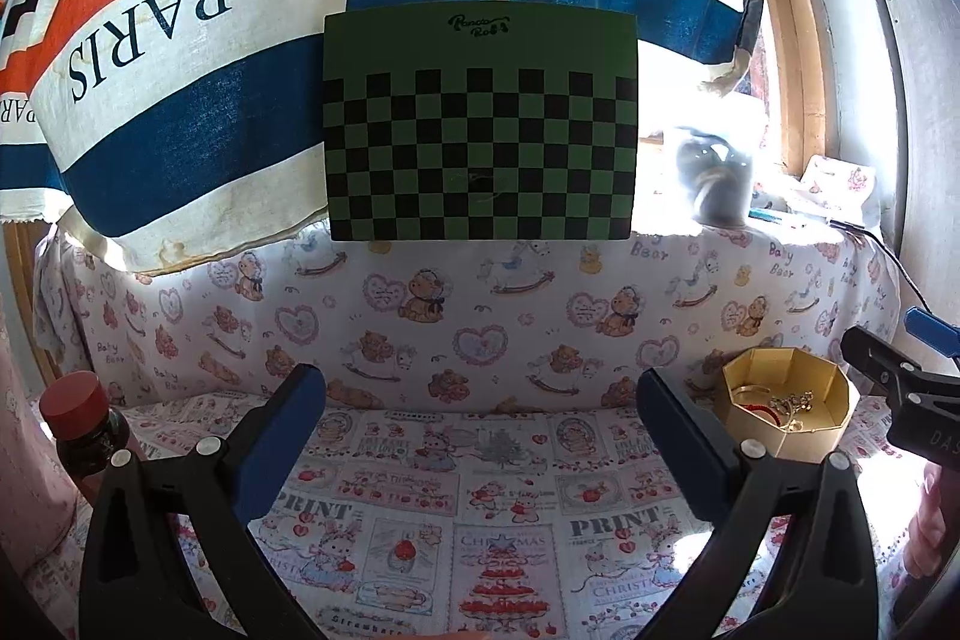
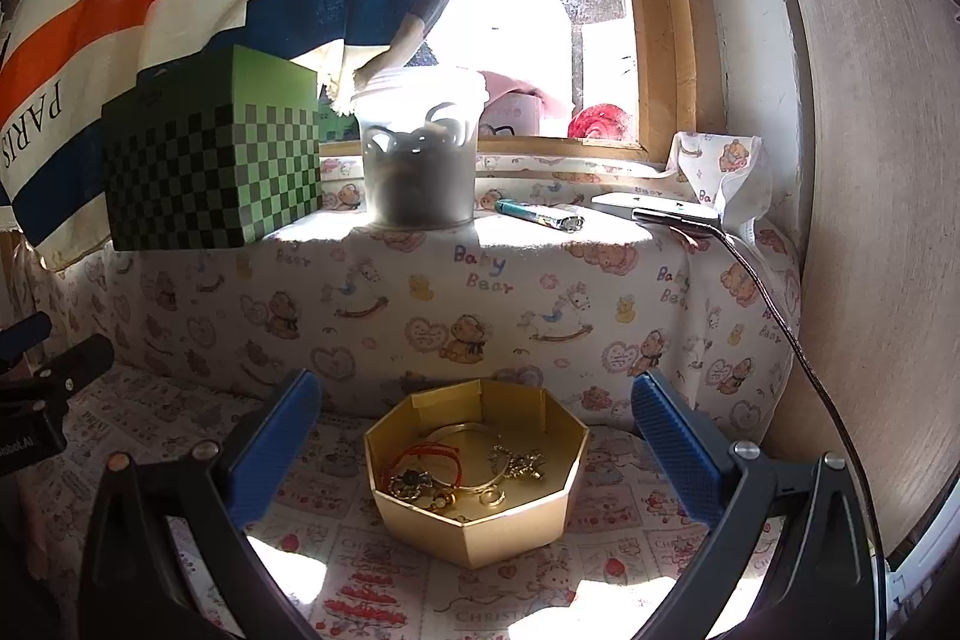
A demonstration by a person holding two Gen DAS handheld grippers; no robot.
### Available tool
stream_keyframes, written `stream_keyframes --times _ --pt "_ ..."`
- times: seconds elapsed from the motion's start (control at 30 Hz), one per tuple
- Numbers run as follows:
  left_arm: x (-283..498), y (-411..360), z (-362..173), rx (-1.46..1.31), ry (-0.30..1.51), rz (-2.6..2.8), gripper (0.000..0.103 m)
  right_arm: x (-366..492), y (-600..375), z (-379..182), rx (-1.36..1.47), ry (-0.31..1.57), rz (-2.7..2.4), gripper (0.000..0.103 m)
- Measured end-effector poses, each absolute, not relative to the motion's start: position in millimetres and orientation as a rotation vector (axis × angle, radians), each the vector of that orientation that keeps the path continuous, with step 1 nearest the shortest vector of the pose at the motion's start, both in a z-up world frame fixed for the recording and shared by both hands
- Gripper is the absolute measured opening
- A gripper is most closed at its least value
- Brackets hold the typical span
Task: Organize jewelry
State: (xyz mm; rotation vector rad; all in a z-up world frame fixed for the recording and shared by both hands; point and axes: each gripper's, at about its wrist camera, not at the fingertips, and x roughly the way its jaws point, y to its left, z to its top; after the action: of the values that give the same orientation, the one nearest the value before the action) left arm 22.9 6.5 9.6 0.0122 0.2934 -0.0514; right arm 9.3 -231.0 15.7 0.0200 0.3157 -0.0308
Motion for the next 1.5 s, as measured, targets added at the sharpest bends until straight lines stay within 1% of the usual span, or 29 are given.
stream_keyframes --times 1.5 --pt "21.3 4.1 9.5 0.017 0.304 -0.052 0.103 13.0 -231.6 14.2 0.03 0.331 -0.039 0.103"
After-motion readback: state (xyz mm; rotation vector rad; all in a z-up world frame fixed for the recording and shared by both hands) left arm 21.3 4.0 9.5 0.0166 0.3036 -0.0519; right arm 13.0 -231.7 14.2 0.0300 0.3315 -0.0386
